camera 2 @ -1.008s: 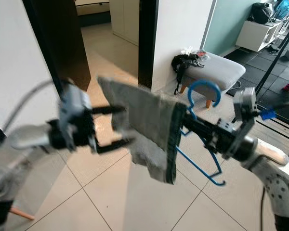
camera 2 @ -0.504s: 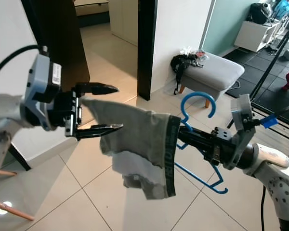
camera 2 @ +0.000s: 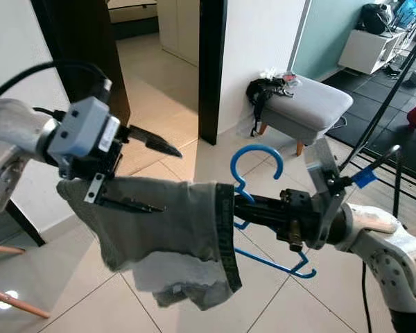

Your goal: Hang hanger

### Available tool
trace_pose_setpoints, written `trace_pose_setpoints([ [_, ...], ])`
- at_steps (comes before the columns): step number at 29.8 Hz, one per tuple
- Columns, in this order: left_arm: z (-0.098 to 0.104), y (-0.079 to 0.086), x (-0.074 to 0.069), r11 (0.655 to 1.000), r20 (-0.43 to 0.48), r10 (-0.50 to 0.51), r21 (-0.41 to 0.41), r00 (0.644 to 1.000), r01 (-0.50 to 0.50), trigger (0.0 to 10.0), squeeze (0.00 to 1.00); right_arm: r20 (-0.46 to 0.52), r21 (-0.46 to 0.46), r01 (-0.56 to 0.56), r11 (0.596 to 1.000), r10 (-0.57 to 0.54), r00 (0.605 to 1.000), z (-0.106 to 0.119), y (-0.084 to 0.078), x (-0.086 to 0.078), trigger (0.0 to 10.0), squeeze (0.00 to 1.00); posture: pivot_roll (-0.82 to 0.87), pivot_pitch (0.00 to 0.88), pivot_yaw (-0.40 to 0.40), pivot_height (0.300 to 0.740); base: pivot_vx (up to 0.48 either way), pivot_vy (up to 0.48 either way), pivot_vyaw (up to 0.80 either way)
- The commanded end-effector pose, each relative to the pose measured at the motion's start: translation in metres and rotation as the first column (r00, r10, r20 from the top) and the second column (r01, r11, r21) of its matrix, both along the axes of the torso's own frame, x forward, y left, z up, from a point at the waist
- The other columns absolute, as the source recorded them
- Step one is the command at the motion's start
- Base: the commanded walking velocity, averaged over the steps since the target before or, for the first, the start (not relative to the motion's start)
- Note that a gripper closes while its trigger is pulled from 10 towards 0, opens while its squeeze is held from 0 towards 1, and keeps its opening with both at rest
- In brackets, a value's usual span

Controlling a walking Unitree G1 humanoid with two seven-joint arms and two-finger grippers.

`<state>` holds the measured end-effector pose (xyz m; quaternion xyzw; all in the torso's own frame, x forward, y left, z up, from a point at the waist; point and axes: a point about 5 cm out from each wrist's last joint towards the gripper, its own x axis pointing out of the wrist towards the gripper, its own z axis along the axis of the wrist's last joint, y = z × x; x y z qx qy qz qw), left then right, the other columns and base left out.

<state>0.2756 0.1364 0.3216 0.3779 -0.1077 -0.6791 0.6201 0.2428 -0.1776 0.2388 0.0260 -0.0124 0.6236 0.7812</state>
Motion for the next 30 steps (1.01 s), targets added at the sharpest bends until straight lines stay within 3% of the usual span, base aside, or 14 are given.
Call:
trace_pose_setpoints([
  [1, -0.002, 0.004, 0.002, 0.997, -0.030, 0.014, 0.072, 0.999, -0.012, 10.0, 0.00, 0.031, -0.004, -0.014, 1.000, 0.014, 0.999, 0.002, 0.006, 0.002, 10.0, 0.00, 0.01, 0.029, -0.036, 0.740, 0.000, 0.000, 0.00],
  [3, -0.004, 0.004, 0.003, 0.996, -0.049, 0.014, 0.084, 0.999, -0.010, 10.0, 0.00, 0.033, -0.002, -0.017, 1.000, 0.017, 0.999, 0.002, 0.007, 0.002, 10.0, 0.00, 0.01, 0.029, -0.036, 0.740, 0.000, 0.000, 0.00],
  [4, -0.005, 0.004, 0.003, 0.996, -0.067, 0.016, 0.091, 0.998, -0.010, 5.8, 0.00, 0.037, -0.001, -0.017, 1.000, 0.017, 0.999, 0.003, 0.008, 0.003, 10.0, 0.00, 0.01, 0.027, -0.035, 0.740, 0.000, 0.000, 0.00],
  [5, -0.008, 0.004, 0.004, 0.995, -0.091, 0.012, 0.102, 0.996, -0.003, 0.0, 0.00, 0.039, -0.001, -0.018, 1.000, 0.018, 0.999, 0.003, 0.009, 0.004, 10.0, 0.00, 0.01, 0.027, -0.035, 0.740, 0.000, 0.000, 0.00],
  [12, -0.024, 0.002, 0.004, 0.990, -0.157, 0.002, 0.141, 0.988, 0.020, 0.0, 0.00, 0.047, 0.002, -0.025, 1.000, 0.025, 0.999, 0.003, 0.012, 0.005, 10.0, 0.00, 0.01, 0.022, -0.033, 0.740, 0.000, 0.000, 0.00],
  [22, -0.034, 0.007, 0.007, 0.980, -0.180, 0.028, 0.198, 0.983, 0.009, 0.0, 0.00, 0.063, -0.004, -0.033, 0.999, 0.033, 0.997, 0.004, 0.016, 0.005, 10.0, 0.00, 0.01, 0.017, -0.027, 0.740, 0.000, 0.000, 0.00],
  [30, -0.048, 0.009, 0.004, 0.971, -0.270, 0.019, 0.235, 0.963, 0.046, 0.0, 0.00, 0.097, -0.007, -0.034, 0.999, 0.035, 0.995, 0.010, 0.020, 0.005, 10.0, 0.00, 0.01, 0.019, -0.022, 0.740, 0.000, 0.000, 0.00],
])
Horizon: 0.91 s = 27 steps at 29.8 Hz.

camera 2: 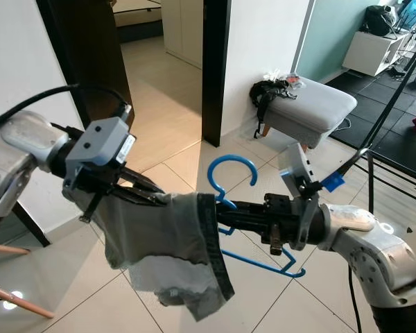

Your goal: Hang hanger

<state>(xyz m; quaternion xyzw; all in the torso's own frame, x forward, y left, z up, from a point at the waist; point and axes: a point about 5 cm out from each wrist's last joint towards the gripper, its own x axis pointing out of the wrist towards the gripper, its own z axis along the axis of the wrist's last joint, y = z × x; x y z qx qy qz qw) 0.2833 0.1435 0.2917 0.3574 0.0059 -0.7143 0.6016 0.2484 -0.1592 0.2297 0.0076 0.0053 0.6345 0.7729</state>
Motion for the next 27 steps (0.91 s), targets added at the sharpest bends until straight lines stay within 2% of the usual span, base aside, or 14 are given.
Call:
trace_pose_setpoints([
  [1, -0.018, 0.002, -0.004, 0.996, -0.086, -0.025, 0.087, 0.996, 0.032, 0.0, 0.00, 0.101, 0.046, -0.012, 0.999, 0.007, 0.995, 0.020, 0.001, 0.000, 10.0, 0.00, 0.01, 0.019, -0.022, 0.740, 0.000, 0.000, 0.00],
  [2, -0.019, 0.001, -0.004, 0.996, -0.099, -0.033, 0.078, 0.995, 0.041, 0.0, 0.00, 0.107, 0.046, -0.012, 0.999, 0.007, 0.994, 0.021, 0.002, 0.000, 10.0, 0.00, 0.01, 0.019, -0.022, 0.740, 0.000, 0.000, 0.00],
  [3, -0.019, -0.001, -0.004, 0.997, -0.114, -0.045, 0.053, 0.992, 0.051, 1.4, 1.00, 0.112, 0.044, -0.012, 0.999, 0.007, 0.994, 0.022, 0.002, 0.000, 10.0, 0.00, 0.01, 0.019, -0.022, 0.740, 0.000, 0.000, 0.00],
  [8, -0.018, -0.002, -0.004, 0.998, -0.130, -0.052, 0.036, 0.990, 0.057, 1.4, 1.00, 0.114, 0.042, -0.012, 0.999, 0.007, 0.993, 0.022, 0.002, 0.000, 10.0, 0.00, 0.01, 0.019, -0.022, 0.740, 0.000, 0.000, 0.00],
  [9, -0.018, -0.004, -0.005, 0.998, -0.123, -0.054, 0.032, 0.991, 0.058, 10.0, 1.00, 0.115, 0.043, -0.013, 0.999, 0.008, 0.993, 0.022, 0.002, 0.000, 10.0, 0.00, 0.01, 0.022, -0.019, 0.740, 0.000, 0.000, 0.00],
  [10, -0.018, -0.004, -0.007, 0.997, -0.127, -0.063, 0.041, 0.990, 0.069, 10.0, 0.81, 0.115, 0.043, -0.014, 0.999, 0.009, 0.993, 0.022, 0.002, 0.000, 10.0, 0.00, 0.01, 0.022, -0.019, 0.740, 0.000, 0.000, 0.00],
  [12, -0.019, -0.004, -0.009, 0.996, -0.130, -0.070, 0.049, 0.989, 0.077, 10.0, 0.81, 0.116, 0.043, -0.016, 0.999, 0.011, 0.993, 0.022, 0.002, 0.000, 10.0, 0.00, 0.01, 0.022, -0.019, 0.740, 0.000, 0.000, 0.00],
  [13, -0.020, -0.004, -0.010, 0.995, -0.142, -0.072, 0.060, 0.987, 0.082, 10.0, 0.00, 0.117, 0.043, -0.018, 0.999, 0.013, 0.993, 0.023, 0.003, 0.000, 10.0, 0.00, 0.01, 0.022, -0.019, 0.740, 0.000, 0.000, 0.00],
  [24, -0.027, -0.004, -0.011, 0.993, -0.159, -0.066, 0.089, 0.985, 0.081, 10.0, 0.00, 0.125, 0.039, -0.030, 0.999, 0.025, 0.992, 0.024, 0.006, 0.000, 10.0, 0.00, 0.01, 0.026, -0.018, 0.740, 0.000, 0.000, 0.00],
  [25, -0.027, -0.005, -0.011, 0.993, -0.161, -0.064, 0.092, 0.985, 0.080, 10.0, 0.69, 0.127, 0.039, -0.033, 0.999, 0.028, 0.992, 0.025, 0.007, 0.000, 10.0, 0.00, 0.01, 0.027, -0.018, 0.740, 0.000, 0.000, 0.00],
  [26, -0.029, -0.006, -0.010, 0.992, -0.161, -0.059, 0.097, 0.985, 0.075, 10.0, 0.89, 0.129, 0.039, -0.035, 0.999, 0.029, 0.991, 0.025, 0.007, 0.000, 10.0, 0.00, 0.01, 0.027, -0.018, 0.740, 0.000, 0.000, 0.00],
  [27, -0.029, -0.006, -0.010, 0.992, -0.161, -0.059, 0.097, 0.985, 0.075, 10.0, 0.89, 0.129, 0.039, -0.035, 0.999, 0.029, 0.991, 0.025, 0.007, 0.000, 10.0, 0.00, 0.01, 0.027, -0.018, 0.740, 0.000, 0.000, 0.00],
])
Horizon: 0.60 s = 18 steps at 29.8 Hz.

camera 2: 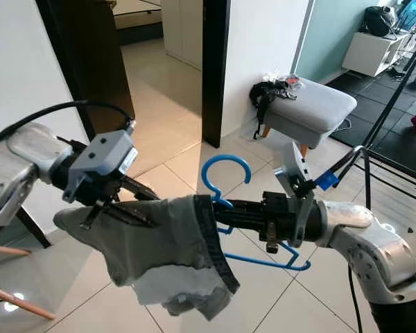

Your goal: Hang hanger

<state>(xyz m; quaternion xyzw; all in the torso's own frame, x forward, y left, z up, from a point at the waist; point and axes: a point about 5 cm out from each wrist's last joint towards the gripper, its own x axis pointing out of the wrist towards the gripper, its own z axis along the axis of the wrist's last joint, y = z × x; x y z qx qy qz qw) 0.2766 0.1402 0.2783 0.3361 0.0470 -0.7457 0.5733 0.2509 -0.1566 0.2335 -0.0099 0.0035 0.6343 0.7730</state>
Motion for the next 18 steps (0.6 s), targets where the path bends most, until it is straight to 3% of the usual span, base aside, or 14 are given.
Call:
trace_pose_setpoints([
  [1, -0.0173, -0.0020, -0.0035, 0.998, -0.063, -0.018, 0.066, 0.998, 0.022, 10.0, 1.00, 0.106, 0.064, -0.040, 0.997, 0.033, 0.994, 0.0215, 0.0051, -0.0029, 10.0, 0.00, 0.01, 0.028, -0.019, 0.740, 0.000, 0.000, 0.00],
  [4, -0.0210, -0.0058, 0.0014, 0.998, -0.003, 0.006, 0.064, 1.000, -0.006, 10.0, 1.00, 0.108, 0.065, -0.042, 0.997, 0.034, 0.994, 0.0220, 0.0056, -0.0028, 10.0, 0.00, 0.01, 0.027, -0.019, 0.740, 0.000, 0.000, 0.00],
  [5, -0.0221, -0.0070, 0.0028, 0.998, 0.011, 0.013, 0.064, 1.000, -0.014, 10.0, 0.44, 0.108, 0.066, -0.042, 0.997, 0.034, 0.994, 0.0222, 0.0056, -0.0028, 10.0, 0.00, 0.01, 0.027, -0.019, 0.740, 0.000, 0.000, 0.00],
  [6, -0.0221, -0.0070, 0.0028, 0.998, 0.011, 0.013, 0.064, 1.000, -0.014, 10.0, 0.44, 0.108, 0.066, -0.042, 0.997, 0.034, 0.994, 0.0222, 0.0056, -0.0028, 10.0, 0.00, 0.01, 0.027, -0.019, 0.740, 0.000, 0.000, 0.00],
  [7, -0.0236, -0.0074, 0.0019, 0.997, 0.005, 0.005, 0.073, 1.000, -0.005, 10.0, 0.00, 0.109, 0.066, -0.041, 0.997, 0.034, 0.994, 0.0222, 0.0056, -0.0028, 10.0, 0.00, 0.01, 0.027, -0.019, 0.740, 0.000, 0.000, 0.00],
  [8, -0.0236, -0.0074, 0.0019, 0.997, 0.005, 0.005, 0.073, 1.000, -0.005, 10.0, 0.00, 0.109, 0.066, -0.041, 0.997, 0.034, 0.994, 0.0222, 0.0056, -0.0028, 10.0, 0.00, 0.01, 0.027, -0.019, 0.740, 0.000, 0.000, 0.00],
  [9, -0.0244, -0.0074, 0.0011, 0.997, -0.004, -0.003, 0.080, 1.000, 0.004, 3.0, 0.00, 0.109, 0.066, -0.041, 0.997, 0.033, 0.994, 0.0223, 0.0055, -0.0027, 10.0, 0.00, 0.00, 0.027, -0.021, 0.740, 0.000, 0.000, 0.00],
  [10, -0.0244, -0.0074, 0.0011, 0.997, -0.004, -0.003, 0.080, 1.000, 0.004, 3.0, 0.00, 0.109, 0.066, -0.041, 0.997, 0.033, 0.994, 0.0223, 0.0055, -0.0027, 10.0, 0.00, 0.00, 0.027, -0.021, 0.740, 0.000, 0.000, 0.00],
  [11, -0.0254, -0.0069, 0.0000, 0.996, -0.013, -0.013, 0.091, 1.000, 0.014, 0.0, 0.00, 0.109, 0.066, -0.040, 0.997, 0.033, 0.994, 0.0224, 0.0054, -0.0026, 10.0, 0.00, 0.00, 0.027, -0.021, 0.740, 0.000, 0.000, 0.00],
  [18, -0.0258, -0.0077, -0.0015, 0.996, -0.026, -0.026, 0.089, 0.999, 0.028, 0.0, 0.00, 0.112, 0.067, -0.039, 0.997, 0.031, 0.993, 0.0230, 0.0053, -0.0025, 10.0, 0.00, 0.00, 0.025, -0.020, 0.740, 0.000, 0.000, 0.00],
])
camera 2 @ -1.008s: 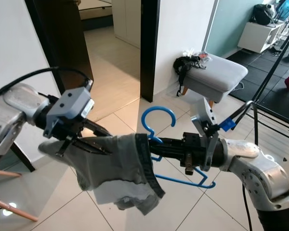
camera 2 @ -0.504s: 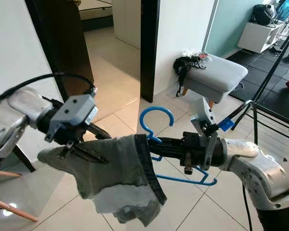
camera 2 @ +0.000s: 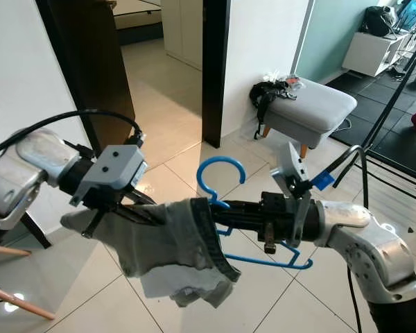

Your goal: Hang hanger

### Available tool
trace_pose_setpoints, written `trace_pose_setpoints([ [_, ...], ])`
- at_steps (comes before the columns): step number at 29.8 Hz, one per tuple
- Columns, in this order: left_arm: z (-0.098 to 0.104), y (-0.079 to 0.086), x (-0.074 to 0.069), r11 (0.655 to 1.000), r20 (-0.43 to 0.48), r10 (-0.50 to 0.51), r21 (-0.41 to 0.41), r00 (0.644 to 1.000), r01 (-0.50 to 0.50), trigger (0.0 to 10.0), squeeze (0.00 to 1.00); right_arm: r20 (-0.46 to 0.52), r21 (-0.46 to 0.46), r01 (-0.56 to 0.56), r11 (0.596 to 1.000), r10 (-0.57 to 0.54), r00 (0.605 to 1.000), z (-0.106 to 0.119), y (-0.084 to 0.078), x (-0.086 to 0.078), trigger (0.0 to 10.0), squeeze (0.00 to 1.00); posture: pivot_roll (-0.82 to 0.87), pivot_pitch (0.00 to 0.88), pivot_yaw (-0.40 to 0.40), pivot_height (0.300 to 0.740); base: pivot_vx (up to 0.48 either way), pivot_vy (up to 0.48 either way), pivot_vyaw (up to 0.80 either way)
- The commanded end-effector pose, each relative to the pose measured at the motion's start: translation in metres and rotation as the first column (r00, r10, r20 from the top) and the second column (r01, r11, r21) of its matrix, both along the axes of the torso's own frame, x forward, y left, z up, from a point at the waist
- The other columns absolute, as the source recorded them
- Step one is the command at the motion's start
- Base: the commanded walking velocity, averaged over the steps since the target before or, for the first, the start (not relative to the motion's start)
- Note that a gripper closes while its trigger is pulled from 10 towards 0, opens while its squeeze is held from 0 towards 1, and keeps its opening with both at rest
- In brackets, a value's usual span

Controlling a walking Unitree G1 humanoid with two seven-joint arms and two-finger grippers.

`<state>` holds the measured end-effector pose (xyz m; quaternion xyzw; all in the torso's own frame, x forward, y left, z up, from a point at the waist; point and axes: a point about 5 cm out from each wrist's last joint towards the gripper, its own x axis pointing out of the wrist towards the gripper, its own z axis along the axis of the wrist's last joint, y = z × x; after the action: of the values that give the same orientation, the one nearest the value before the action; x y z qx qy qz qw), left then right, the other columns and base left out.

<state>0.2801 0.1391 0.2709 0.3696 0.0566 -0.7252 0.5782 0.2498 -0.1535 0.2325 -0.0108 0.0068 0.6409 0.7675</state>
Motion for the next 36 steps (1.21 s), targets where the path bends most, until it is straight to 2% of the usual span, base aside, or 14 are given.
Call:
trace_pose_setpoints([
  [1, -0.019, -0.006, -0.006, 0.997, -0.089, -0.060, 0.042, 0.994, 0.064, 0.0, 0.00, 0.115, 0.074, -0.023, 0.997, 0.015, 0.993, 0.024, 0.002, -0.001, 10.0, 0.00, 0.00, 0.021, -0.020, 0.740, 0.000, 0.000, 0.00],
  [15, -0.018, -0.005, -0.005, 0.996, -0.077, -0.072, 0.040, 0.994, 0.075, 0.0, 0.00, 0.108, 0.087, 0.006, 0.996, -0.015, 0.994, 0.025, 0.002, 0.002, 10.0, 0.00, 0.00, 0.019, -0.019, 0.740, 0.000, 0.000, 0.00],
  [16, -0.017, -0.006, -0.005, 0.997, -0.069, -0.069, 0.030, 0.995, 0.071, 0.0, 0.00, 0.103, 0.090, 0.026, 0.996, -0.035, 0.994, 0.024, 0.002, 0.005, 10.0, 1.00, 0.00, 0.019, -0.019, 0.740, 0.000, 0.000, 0.00],
  [24, -0.014, -0.005, -0.001, 0.999, -0.039, -0.046, 0.009, 0.998, 0.046, 0.0, 0.00, 0.104, 0.094, 0.075, 0.993, -0.084, 0.991, 0.024, -0.005, 0.008, 10.0, 1.00, 0.00, 0.026, -0.021, 0.740, 0.000, 0.000, 0.00],
  [26, -0.014, 0.000, 0.004, 1.000, -0.017, -0.015, 0.021, 1.000, 0.015, 0.0, 0.00, 0.108, 0.093, 0.126, 0.988, -0.136, 0.985, 0.024, -0.019, 0.009, 10.0, 1.00, 0.00, 0.028, -0.022, 0.740, 0.000, 0.000, 0.00],
  [27, -0.014, 0.000, 0.004, 1.000, -0.017, -0.015, 0.021, 1.000, 0.015, 0.0, 0.00, 0.108, 0.093, 0.126, 0.988, -0.136, 0.985, 0.024, -0.019, 0.009, 10.0, 1.00, 0.00, 0.028, -0.022, 0.740, 0.000, 0.000, 0.00],
  [30, -0.016, 0.007, 0.009, 0.999, 0.011, 0.034, 0.039, 0.999, -0.034, 0.0, 0.00, 0.113, 0.080, 0.200, 0.976, -0.208, 0.972, 0.027, -0.041, 0.006, 10.0, 1.00, 0.00, 0.030, -0.023, 0.740, 0.000, 0.000, 0.00],
  [33, -0.018, 0.009, 0.012, 0.998, 0.018, 0.050, 0.042, 0.999, -0.050, 0.0, 0.00, 0.111, 0.077, 0.223, 0.972, -0.231, 0.967, 0.027, -0.047, 0.004, 10.0, 1.00, 0.00, 0.031, -0.023, 0.740, 0.000, 0.000, 0.00],
  [36, -0.023, 0.012, 0.014, 0.996, 0.013, 0.085, 0.022, 0.996, -0.086, 0.0, 0.00, 0.098, 0.071, 0.287, 0.955, -0.293, 0.951, 0.024, -0.061, -0.002, 10.0, 1.00, -0.01, 0.033, -0.024, 0.740, 0.000, 0.000, 0.00],
])
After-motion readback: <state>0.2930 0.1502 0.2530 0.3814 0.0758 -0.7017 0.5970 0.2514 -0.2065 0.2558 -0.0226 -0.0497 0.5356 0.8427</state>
